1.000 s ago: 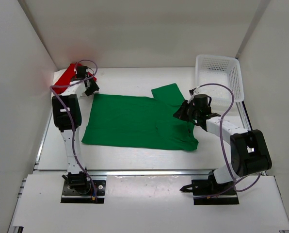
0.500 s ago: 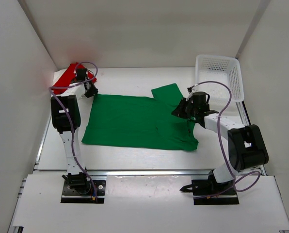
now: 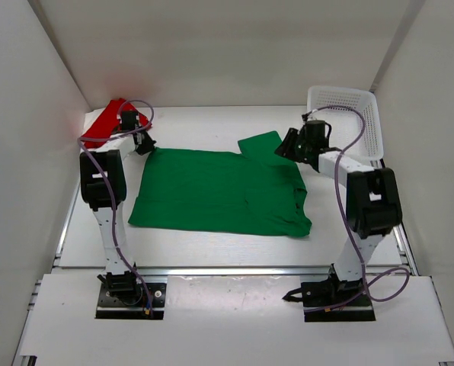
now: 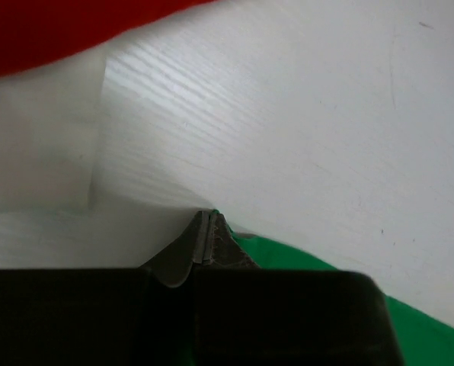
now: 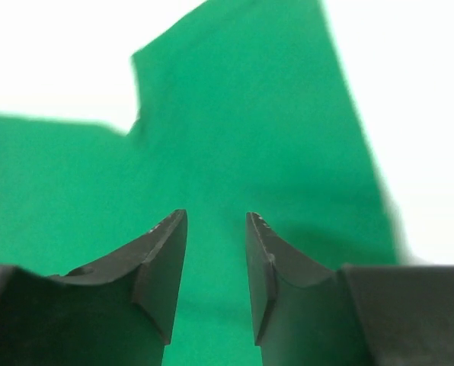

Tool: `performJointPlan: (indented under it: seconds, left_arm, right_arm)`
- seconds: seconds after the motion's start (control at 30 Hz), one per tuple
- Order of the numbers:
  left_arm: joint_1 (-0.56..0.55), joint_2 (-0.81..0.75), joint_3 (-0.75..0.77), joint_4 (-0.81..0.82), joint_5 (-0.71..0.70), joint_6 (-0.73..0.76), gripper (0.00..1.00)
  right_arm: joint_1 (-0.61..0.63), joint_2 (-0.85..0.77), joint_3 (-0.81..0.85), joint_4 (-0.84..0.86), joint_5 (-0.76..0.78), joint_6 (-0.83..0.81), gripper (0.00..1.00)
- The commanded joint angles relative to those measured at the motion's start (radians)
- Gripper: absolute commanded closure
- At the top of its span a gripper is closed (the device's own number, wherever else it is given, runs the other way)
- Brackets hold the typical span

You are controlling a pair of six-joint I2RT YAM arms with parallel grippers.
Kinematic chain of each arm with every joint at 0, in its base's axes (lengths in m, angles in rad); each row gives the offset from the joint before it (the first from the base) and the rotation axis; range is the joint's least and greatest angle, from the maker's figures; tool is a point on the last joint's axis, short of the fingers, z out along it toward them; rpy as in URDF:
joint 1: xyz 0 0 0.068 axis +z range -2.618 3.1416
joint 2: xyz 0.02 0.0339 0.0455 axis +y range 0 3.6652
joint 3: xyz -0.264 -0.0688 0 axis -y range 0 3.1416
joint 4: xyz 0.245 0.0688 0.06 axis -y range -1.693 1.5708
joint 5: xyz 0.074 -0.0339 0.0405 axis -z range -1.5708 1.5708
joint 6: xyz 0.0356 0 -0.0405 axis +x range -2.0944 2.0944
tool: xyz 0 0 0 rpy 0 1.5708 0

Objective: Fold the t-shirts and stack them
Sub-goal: Fold the flattened tshirt in 1/3 of the way, then grap the side of the flattened tshirt furthest away from the robot with both arms

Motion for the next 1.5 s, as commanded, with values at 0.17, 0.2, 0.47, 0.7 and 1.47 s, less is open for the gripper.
performJointPlan:
  seconds: [0.17,0.2,0.47,0.7,1.47]
  left_arm:
    - [0.005,-0.207,-0.165,0.123,0.07,-0.077,1.0]
    - [0.004,-0.21,-0.164,0.127,0.077,-0.082,1.0]
    - [-0.002,-0.236,-0.196,0.171,0.11,-0.111,1.0]
    - [0.01,-0.23,-0.213,0.183,0.123,-0.123,1.0]
    - [0.047,-0.351,-0.382,0.297,0.208,-0.189,1.0]
  right_arm:
    - [-0.009,0.378,0.521,-0.222,0.177,-0.119,0.62]
    - [-0.004,0.41,0.626,-0.294,0.202,-0.134,0.62]
    - [0.011,0.897,1.43,-0.787,0.296,-0.202,0.6]
    - [0.019,0.984,1.583,-0.841,0.249,-0.192,0.65]
    - [0.023,0.623,1.399,-0.961,0.158,-0.315,1.0]
